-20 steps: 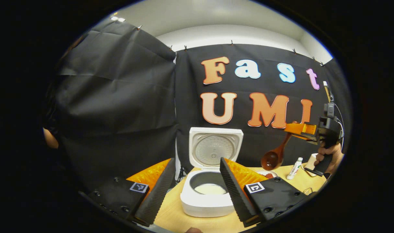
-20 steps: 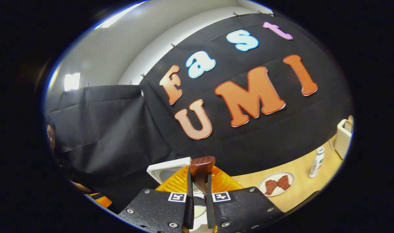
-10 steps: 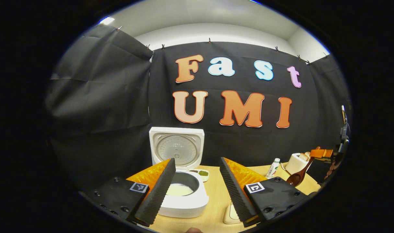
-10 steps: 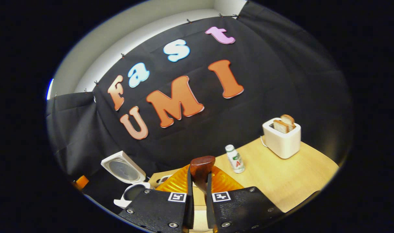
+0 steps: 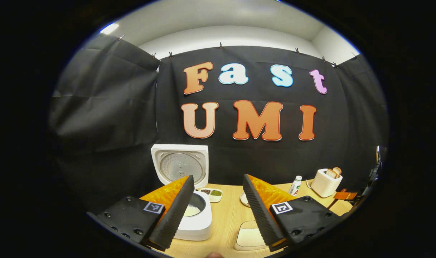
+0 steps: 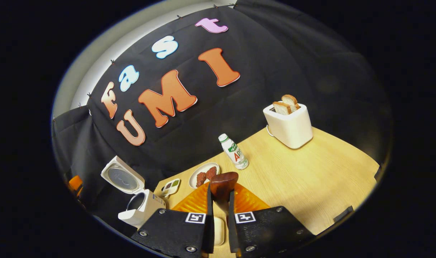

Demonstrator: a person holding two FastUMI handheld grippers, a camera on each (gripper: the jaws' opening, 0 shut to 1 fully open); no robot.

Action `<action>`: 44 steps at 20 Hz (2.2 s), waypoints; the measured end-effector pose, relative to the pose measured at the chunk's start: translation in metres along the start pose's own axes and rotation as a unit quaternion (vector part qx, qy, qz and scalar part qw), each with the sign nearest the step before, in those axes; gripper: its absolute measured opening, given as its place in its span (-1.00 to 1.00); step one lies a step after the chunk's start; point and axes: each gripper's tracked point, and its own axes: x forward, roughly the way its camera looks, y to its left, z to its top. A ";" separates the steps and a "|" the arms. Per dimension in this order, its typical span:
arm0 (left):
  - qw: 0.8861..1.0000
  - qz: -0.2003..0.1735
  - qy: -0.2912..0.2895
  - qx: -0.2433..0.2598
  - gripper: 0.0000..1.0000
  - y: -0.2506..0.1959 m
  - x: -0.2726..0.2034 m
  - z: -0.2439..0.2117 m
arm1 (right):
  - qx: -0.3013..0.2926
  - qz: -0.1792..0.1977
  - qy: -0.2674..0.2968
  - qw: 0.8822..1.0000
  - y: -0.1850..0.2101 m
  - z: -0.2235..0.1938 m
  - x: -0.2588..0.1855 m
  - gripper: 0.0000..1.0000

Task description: Close the left gripper, press the button to open the rice cooker; take a wooden spoon from the chopstick holder with the right hand, scoop a spoonful of rice and pour it into the rice cooker, then put the wooden spoon back into the chopstick holder.

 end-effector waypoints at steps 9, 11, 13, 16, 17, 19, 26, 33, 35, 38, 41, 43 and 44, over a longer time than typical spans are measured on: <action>1.000 0.025 -0.002 0.007 0.87 0.012 0.014 0.014 | 0.052 -0.017 -0.001 0.999 -0.040 -0.037 0.011 -0.60; 0.999 0.032 -0.008 0.005 0.87 0.023 0.024 0.023 | 0.062 -0.021 -0.005 0.998 -0.045 -0.037 0.013 -0.56; 0.999 0.045 -0.016 0.006 0.87 0.042 0.036 0.034 | 0.066 -0.044 0.005 0.997 -0.057 -0.041 0.014 -0.46; 0.998 0.061 -0.024 0.004 0.87 0.069 0.054 0.051 | 0.067 -0.081 0.019 0.994 -0.073 -0.037 0.008 0.12; 0.998 0.062 -0.027 0.002 0.87 0.074 0.062 0.054 | 0.057 -0.092 0.019 0.994 -0.077 -0.034 0.006 0.54; 0.998 0.068 -0.020 0.004 0.86 0.089 0.078 0.056 | 0.034 -0.110 0.020 0.993 -0.087 -0.021 -0.001 0.85; 0.997 0.076 -0.023 -0.010 0.86 0.146 0.170 0.083 | -0.010 -0.128 -0.017 0.992 -0.071 0.034 -0.043 0.89; 0.998 0.048 0.018 -0.022 0.86 0.164 0.274 0.067 | -0.044 -0.123 -0.056 0.990 -0.026 0.072 -0.082 0.89; 0.998 0.039 0.043 -0.007 0.86 0.166 0.300 0.056 | -0.056 -0.127 -0.065 0.988 -0.020 0.078 -0.092 0.89; 0.995 0.031 0.097 0.011 0.87 0.165 0.326 0.031 | -0.071 -0.135 -0.070 0.986 -0.017 0.083 -0.098 0.90; 0.987 0.023 0.158 0.012 0.87 0.160 0.326 0.002 | -0.080 -0.128 -0.067 0.986 -0.011 0.080 -0.096 0.89; 0.987 0.026 0.159 0.000 0.89 0.157 0.325 0.005 | -0.086 -0.120 -0.061 0.987 -0.007 0.077 -0.092 0.89; 0.987 0.029 0.156 -0.002 0.87 0.157 0.321 0.007 | -0.085 -0.114 -0.059 0.988 -0.004 0.077 -0.089 0.89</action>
